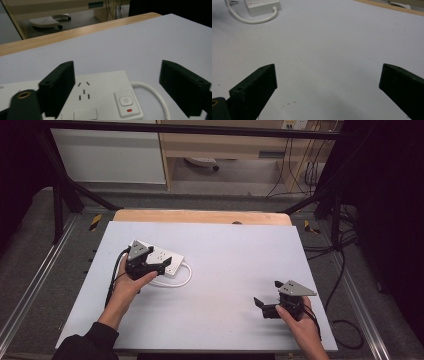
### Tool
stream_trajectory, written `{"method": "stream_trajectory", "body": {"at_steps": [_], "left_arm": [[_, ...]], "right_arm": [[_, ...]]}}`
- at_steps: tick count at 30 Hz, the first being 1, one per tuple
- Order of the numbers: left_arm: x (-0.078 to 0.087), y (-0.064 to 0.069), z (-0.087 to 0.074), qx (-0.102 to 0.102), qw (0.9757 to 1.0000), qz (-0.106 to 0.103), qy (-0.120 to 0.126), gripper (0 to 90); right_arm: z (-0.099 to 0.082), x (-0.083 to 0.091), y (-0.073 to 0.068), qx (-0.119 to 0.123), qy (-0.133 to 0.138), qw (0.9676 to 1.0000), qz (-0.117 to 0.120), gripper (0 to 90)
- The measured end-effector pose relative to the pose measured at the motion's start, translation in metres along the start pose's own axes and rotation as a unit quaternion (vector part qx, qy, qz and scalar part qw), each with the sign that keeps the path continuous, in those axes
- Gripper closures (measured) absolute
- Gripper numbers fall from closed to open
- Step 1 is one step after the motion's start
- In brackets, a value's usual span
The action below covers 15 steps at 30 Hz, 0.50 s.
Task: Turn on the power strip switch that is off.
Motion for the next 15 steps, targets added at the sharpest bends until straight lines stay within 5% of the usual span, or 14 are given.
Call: {"method": "stream_trajectory", "body": {"at_steps": [5, 15], "left_arm": [[0.009, 0.005, 0.007, 0.008, 0.9997, -0.018, 0.011, 6.3], [0.035, -0.004, 0.012, 0.026, 0.9993, -0.016, 0.023, 6.1]], "right_arm": [[-0.001, 0.0, 0.001, -0.001, -0.001, 1.0, 0.0, 2.0], [0.0, 0.001, 0.0, 0.0, 0.001, 1.0, 0.003, 2.0]]}}
Point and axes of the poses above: each handheld gripper's, and its own axes: x roughly backward along the jaws, z roughly out of its top, y roughly to its right, the point moved 7 cm from there along -x, roughly forward along the jaws, and after that the axes turned 9 degrees about -y, right-handed, at the moved point
